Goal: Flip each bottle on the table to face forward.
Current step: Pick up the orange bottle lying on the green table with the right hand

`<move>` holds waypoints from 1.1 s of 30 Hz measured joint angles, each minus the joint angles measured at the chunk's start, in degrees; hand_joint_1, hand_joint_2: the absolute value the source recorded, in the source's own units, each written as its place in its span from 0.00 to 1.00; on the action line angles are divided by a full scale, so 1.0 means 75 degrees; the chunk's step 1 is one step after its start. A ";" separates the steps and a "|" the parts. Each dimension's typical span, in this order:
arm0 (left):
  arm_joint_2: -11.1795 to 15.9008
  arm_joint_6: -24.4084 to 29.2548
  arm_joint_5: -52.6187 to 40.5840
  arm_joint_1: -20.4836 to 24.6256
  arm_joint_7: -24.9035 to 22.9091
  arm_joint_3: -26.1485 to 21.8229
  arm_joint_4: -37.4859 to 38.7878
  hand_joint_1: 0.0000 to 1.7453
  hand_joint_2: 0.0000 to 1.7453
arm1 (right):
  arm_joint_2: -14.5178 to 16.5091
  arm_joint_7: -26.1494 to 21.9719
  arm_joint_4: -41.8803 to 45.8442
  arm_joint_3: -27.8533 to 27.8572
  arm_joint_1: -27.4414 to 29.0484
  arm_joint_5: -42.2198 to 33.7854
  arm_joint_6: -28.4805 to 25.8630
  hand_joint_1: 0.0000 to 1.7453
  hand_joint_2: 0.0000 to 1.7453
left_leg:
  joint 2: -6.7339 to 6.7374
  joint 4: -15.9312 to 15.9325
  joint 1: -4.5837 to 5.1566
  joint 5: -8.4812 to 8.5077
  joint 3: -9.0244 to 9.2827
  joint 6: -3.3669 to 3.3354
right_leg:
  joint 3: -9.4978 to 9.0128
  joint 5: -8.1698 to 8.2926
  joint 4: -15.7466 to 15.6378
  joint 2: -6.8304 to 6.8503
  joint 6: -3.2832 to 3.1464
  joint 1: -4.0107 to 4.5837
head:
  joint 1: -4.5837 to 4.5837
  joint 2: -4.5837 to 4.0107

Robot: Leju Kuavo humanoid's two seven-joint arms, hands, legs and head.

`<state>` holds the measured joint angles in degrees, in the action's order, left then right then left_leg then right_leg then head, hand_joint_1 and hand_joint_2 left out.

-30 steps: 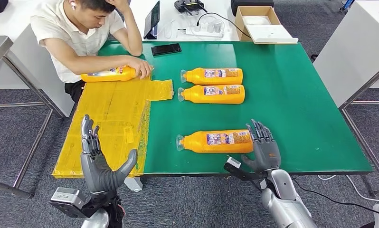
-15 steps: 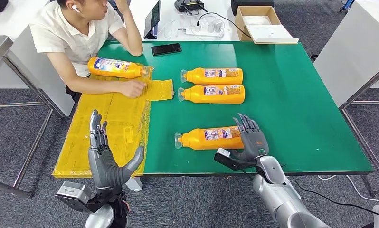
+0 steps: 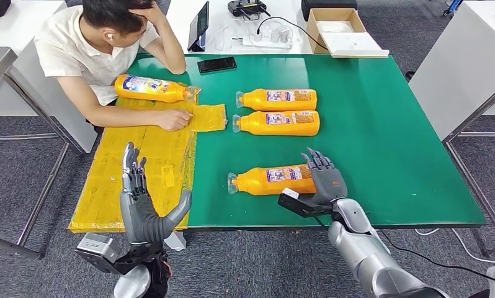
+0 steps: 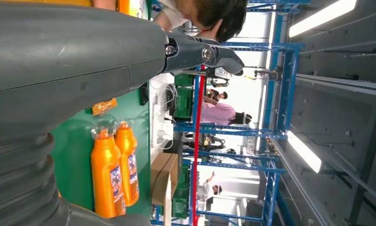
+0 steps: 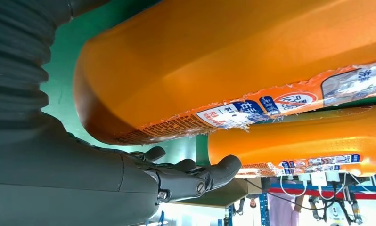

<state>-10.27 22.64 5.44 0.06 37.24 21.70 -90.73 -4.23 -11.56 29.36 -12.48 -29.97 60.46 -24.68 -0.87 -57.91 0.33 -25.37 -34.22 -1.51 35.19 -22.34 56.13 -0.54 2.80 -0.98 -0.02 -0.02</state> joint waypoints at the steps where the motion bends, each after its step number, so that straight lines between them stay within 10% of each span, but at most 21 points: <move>1: 0.0000 0.0000 0.0000 0.0000 0.0000 0.0001 0.0001 0.00 1.00 | 0.0002 0.0000 -0.0011 0.0000 -0.0007 -0.0001 0.0000 0.00 1.00 | 0.0000 0.0000 0.0000 0.0000 0.0000 0.0000 | 0.0000 0.0000 0.0000 0.0000 0.0000 0.0000 | 0.0000 0.0001; 14: 0.0002 -0.0093 0.0023 0.0006 -0.0101 0.0042 0.0020 0.00 1.00 | 0.0013 0.0008 -0.0118 -0.0031 -0.0083 -0.0133 0.0464 0.01 1.00 | 0.0001 0.0000 0.0000 0.0000 0.0003 0.0000 | -0.0002 0.0000 -0.0001 -0.0001 0.0000 0.0000 | 0.0000 0.0001; 15: 0.0004 -0.0120 0.0018 0.0011 -0.0135 0.0054 0.0038 0.00 1.00 | 0.0014 0.0046 -0.0142 -0.0057 -0.0123 -0.0157 0.0693 0.05 1.00 | 0.0004 0.0000 0.0000 0.0000 0.0006 0.0000 | -0.0003 0.0000 -0.0001 -0.0003 0.0000 0.0000 | 0.0000 0.0001; 19: 0.0009 -0.0177 -0.0005 0.0101 -0.0258 0.0102 0.0160 0.00 1.00 | 0.0007 0.0341 -0.0288 -0.0255 -0.0427 -0.0180 0.1830 0.88 1.00 | 0.0044 0.0000 0.0000 -0.0006 0.0042 -0.0001 | -0.0020 0.0002 -0.0003 -0.0019 -0.0002 0.0001 | 0.0000 0.0002; 20: 0.0009 -0.0192 -0.0007 0.0136 -0.0282 0.0108 0.0201 0.00 1.00 | 0.0004 0.0412 -0.0326 -0.0314 -0.0500 -0.0176 0.2046 0.94 1.00 | 0.0049 0.0000 0.0000 -0.0008 0.0053 -0.0002 | -0.0028 0.0001 -0.0004 -0.0023 -0.0002 0.0001 | 0.0000 0.0002; 24: 0.0009 -0.0277 -0.0005 0.0244 -0.0397 0.0125 0.0351 0.00 1.00 | -0.0007 0.0428 -0.0444 -0.0518 -0.0725 -0.0297 0.2480 1.00 1.00 | 0.0052 0.0000 0.0000 -0.0009 0.0089 -0.0004 | -0.0059 0.0002 -0.0006 -0.0027 -0.0003 0.0002 | -0.0001 0.0001; 33: 0.0070 -0.0723 0.0073 0.0328 -0.0755 0.0179 0.0592 0.00 1.00 | -0.0062 -0.1696 0.0027 -0.0723 -0.0240 -0.2007 0.2514 1.00 1.00 | 0.0044 0.0000 0.0000 -0.0005 0.0083 -0.0006 | -0.0066 0.0006 -0.0003 -0.0024 0.0000 0.0002 | 0.0000 0.0001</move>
<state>-9.75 17.22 5.99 2.52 31.58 23.04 -86.29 -4.70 -24.29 29.56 -17.91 -31.77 45.41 -5.82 -0.54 -57.91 0.33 -25.41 -33.60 -1.56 34.70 -22.29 56.11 -0.72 2.80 -0.96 -0.02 -0.01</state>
